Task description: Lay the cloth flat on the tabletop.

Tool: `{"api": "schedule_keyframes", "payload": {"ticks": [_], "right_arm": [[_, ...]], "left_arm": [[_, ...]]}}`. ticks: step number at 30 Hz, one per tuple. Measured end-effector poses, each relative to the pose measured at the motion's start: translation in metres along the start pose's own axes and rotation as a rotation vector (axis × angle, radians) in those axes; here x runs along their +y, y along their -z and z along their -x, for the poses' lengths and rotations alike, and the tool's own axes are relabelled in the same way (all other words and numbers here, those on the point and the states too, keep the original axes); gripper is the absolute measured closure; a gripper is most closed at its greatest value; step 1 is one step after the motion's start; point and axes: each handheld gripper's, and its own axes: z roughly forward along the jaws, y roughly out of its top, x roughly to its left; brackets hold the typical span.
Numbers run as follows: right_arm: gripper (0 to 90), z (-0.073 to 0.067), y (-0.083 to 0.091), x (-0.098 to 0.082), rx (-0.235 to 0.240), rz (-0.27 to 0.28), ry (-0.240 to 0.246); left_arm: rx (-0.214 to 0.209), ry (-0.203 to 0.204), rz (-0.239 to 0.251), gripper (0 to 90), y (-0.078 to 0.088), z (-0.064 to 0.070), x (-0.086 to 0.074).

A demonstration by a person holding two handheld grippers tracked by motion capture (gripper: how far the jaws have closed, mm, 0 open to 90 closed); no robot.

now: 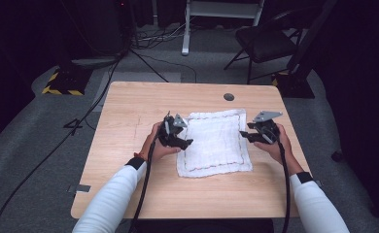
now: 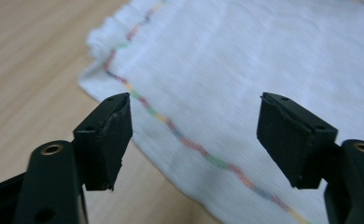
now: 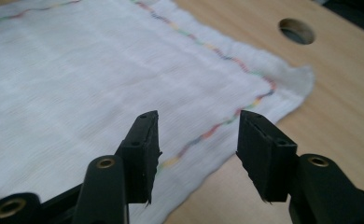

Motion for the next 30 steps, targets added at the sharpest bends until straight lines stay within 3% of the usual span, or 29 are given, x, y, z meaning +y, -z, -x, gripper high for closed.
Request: {"api": "schedule_keyframes", "payload": {"ticks": [2,7,10,13,16,20,23,25,30], "right_arm": [[51.4,-0.009,0.007,-0.013,0.061,0.018,-0.001],[50.0,-0.030,0.018,-0.036,0.092,-0.029,0.047],[47.8,-0.038,0.022,-0.046,0.113,-0.022,0.038],[46.8,-0.046,0.025,-0.058,0.125,-0.047,0.050],[47.5,-0.052,0.024,-0.066,0.113,-0.090,0.076],[60.5,-0.056,0.028,-0.072,0.139,-0.098,0.082],[68.8,-0.063,0.032,-0.076,0.147,-0.090,0.103],[72.5,-0.065,0.035,-0.078,0.154,-0.090,0.111],[75.3,-0.072,0.045,-0.087,0.154,-0.083,0.103]], "left_arm": [[-0.013,-0.024,-0.022,23.5,0.000,0.009,-0.005],[-0.074,-0.068,-0.060,23.2,0.000,0.027,-0.020],[-0.091,-0.063,-0.068,22.6,0.001,0.031,-0.029],[-0.114,-0.032,-0.083,19.7,0.001,0.032,-0.040],[-0.113,-0.010,-0.065,20.3,0.003,0.033,-0.044],[-0.101,-0.012,-0.047,21.1,0.003,0.035,-0.047],[-0.112,-0.006,-0.059,21.1,0.005,0.036,-0.048],[-0.119,0.003,-0.047,21.2,0.006,0.037,-0.051],[-0.137,-0.020,-0.052,21.2,0.014,0.045,-0.057]]}}
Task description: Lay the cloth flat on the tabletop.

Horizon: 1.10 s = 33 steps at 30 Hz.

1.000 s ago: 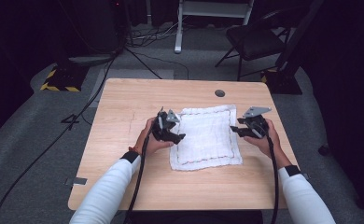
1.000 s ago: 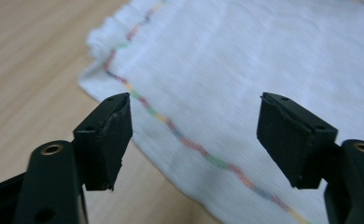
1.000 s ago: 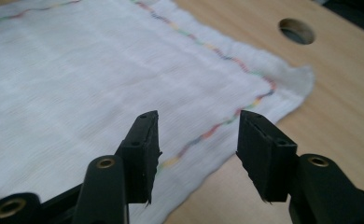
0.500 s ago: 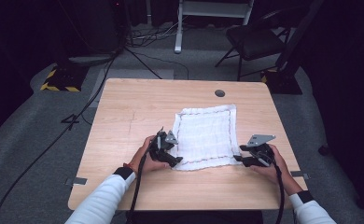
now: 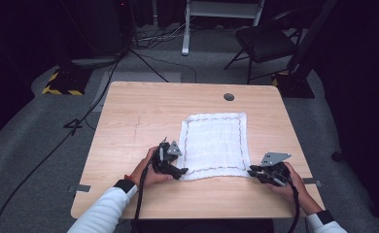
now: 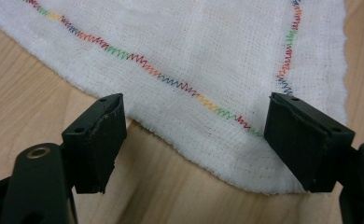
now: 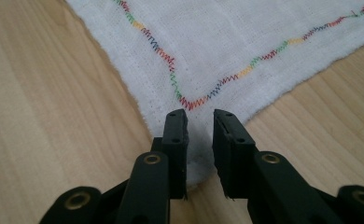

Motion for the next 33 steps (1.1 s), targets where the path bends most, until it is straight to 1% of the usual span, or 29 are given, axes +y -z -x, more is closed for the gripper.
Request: {"api": "schedule_keyframes", "payload": {"ticks": [2,4,6,8,9,10,11,12,13,15,16,17,22,24,26,29,30,32,33], "right_arm": [[75.3,-0.004,0.003,-0.003,0.004,-0.004,0.005],[75.2,-0.007,0.006,-0.006,0.019,-0.001,0.003],[74.6,-0.010,0.009,-0.009,0.036,0.001,0.012],[72.1,-0.012,0.011,-0.010,0.034,-0.001,0.005],[70.0,-0.013,0.012,-0.011,0.035,-0.005,0.000],[67.2,-0.013,0.013,-0.012,0.037,-0.007,-0.001],[63.5,-0.014,0.014,-0.012,0.031,-0.007,0.000],[60.0,-0.014,0.015,-0.012,0.017,-0.011,-0.004],[58.0,-0.014,0.016,-0.013,0.013,-0.009,-0.009],[55.8,-0.012,0.017,-0.013,0.016,0.020,-0.026],[54.3,-0.011,0.018,-0.012,0.021,0.031,-0.039],[52.4,-0.011,0.018,-0.011,0.024,0.043,-0.041],[46.6,-0.017,0.017,-0.001,0.020,0.084,-0.024],[45.9,-0.019,0.015,0.004,0.022,0.097,-0.022],[44.6,-0.021,0.013,0.008,0.033,0.108,-0.020],[44.2,-0.027,0.007,0.017,0.042,0.109,0.002],[44.2,-0.028,0.005,0.019,0.043,0.108,0.008],[44.1,-0.034,-0.001,0.025,0.053,0.103,0.033],[43.9,-0.036,-0.002,0.028,0.055,0.103,0.041]], "left_arm": [[-0.010,-0.012,-0.007,21.2,0.003,0.005,-0.003],[-0.011,-0.005,-0.007,21.2,0.005,0.008,-0.005],[-0.009,-0.002,-0.016,21.2,0.009,0.012,-0.009],[-0.007,0.012,-0.022,21.2,0.012,0.013,-0.011],[0.001,0.010,-0.027,21.1,0.014,0.014,-0.012],[-0.002,0.007,-0.015,22.4,0.017,0.014,-0.013],[-0.009,0.012,0.013,25.0,0.021,0.013,-0.015],[-0.010,0.024,0.035,24.9,0.024,0.011,-0.016],[-0.006,0.036,0.044,24.9,0.028,0.009,-0.017],[0.012,0.046,0.062,24.3,0.033,0.004,-0.018],[0.014,0.050,0.068,23.8,0.035,0.002,-0.019],[0.022,0.058,0.083,23.8,0.037,-0.001,-0.019],[0.060,0.058,0.083,22.6,0.040,-0.007,-0.019],[0.075,0.067,0.099,22.5,0.040,-0.010,-0.018],[0.100,0.058,0.109,22.5,0.041,-0.012,-0.018],[0.102,0.073,0.115,22.3,0.041,-0.018,-0.016],[0.104,0.084,0.119,22.2,0.041,-0.021,-0.015],[0.120,0.094,0.125,22.2,0.041,-0.025,-0.013],[0.131,0.088,0.132,22.2,0.041,-0.028,-0.012]]}}
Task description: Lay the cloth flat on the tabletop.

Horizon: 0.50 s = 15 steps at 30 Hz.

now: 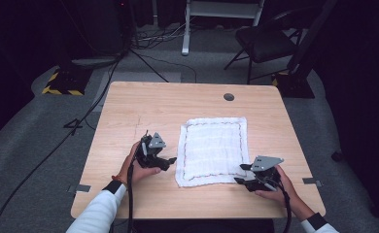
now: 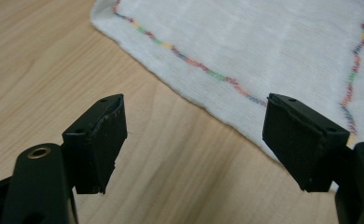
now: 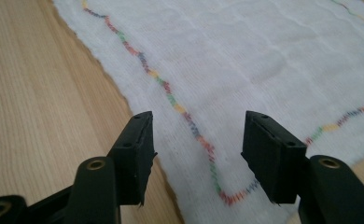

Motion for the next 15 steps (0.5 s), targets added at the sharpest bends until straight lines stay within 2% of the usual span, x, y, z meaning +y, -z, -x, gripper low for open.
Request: {"api": "schedule_keyframes", "payload": {"ticks": [1,6,9,11,13,15], "right_arm": [[43.7,-0.002,-0.003,0.004,0.007,0.001,0.010],[44.1,-0.013,-0.017,0.022,0.040,0.010,0.049],[44.7,-0.022,-0.030,0.035,0.060,0.008,0.087],[45.0,-0.028,-0.038,0.043,0.076,0.003,0.108],[45.2,-0.034,-0.045,0.051,0.090,0.006,0.138],[45.9,-0.040,-0.052,0.058,0.096,0.015,0.158]], "left_arm": [[0.016,-0.003,-0.003,22.3,-0.001,-0.001,0.001],[0.025,0.009,-0.005,22.2,-0.005,-0.010,0.006],[0.082,-0.008,0.005,22.7,-0.008,-0.015,0.008],[0.072,-0.002,-0.025,22.7,-0.012,-0.020,0.010],[0.068,0.011,-0.016,22.1,-0.014,-0.024,0.012],[0.099,0.005,-0.002,22.2,-0.014,-0.027,0.015]]}}
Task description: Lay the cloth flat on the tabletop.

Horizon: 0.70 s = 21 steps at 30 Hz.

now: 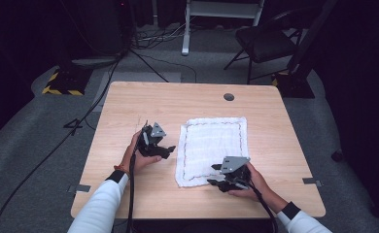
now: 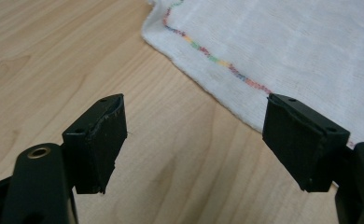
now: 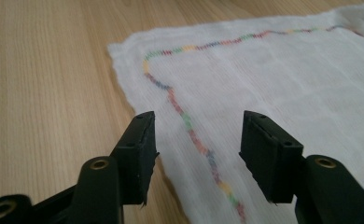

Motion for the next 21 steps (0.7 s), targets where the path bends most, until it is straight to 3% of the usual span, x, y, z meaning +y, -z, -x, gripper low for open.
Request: {"api": "schedule_keyframes", "payload": {"ticks": [2,4,8,10,12,21], "right_arm": [[45.9,-0.002,-0.006,0.006,0.014,-0.001,0.014],[45.7,-0.006,-0.014,0.014,0.028,0.004,0.028],[46.0,-0.010,-0.025,0.027,0.048,0.022,0.043],[46.0,-0.013,-0.031,0.033,0.049,0.017,0.050],[46.0,-0.016,-0.036,0.038,0.067,0.024,0.057],[46.3,-0.034,-0.062,0.055,0.113,0.009,0.089]], "left_arm": [[0.019,-0.017,0.000,23.3,-0.002,0.000,0.001],[-0.004,-0.001,-0.017,22.5,-0.006,-0.003,0.004],[0.021,0.001,-0.003,22.7,-0.011,-0.008,0.010],[0.004,0.012,-0.008,22.4,-0.015,-0.012,0.015],[0.017,0.008,0.004,22.5,-0.019,-0.014,0.019],[0.011,0.015,-0.010,22.3,-0.048,-0.022,0.042]]}}
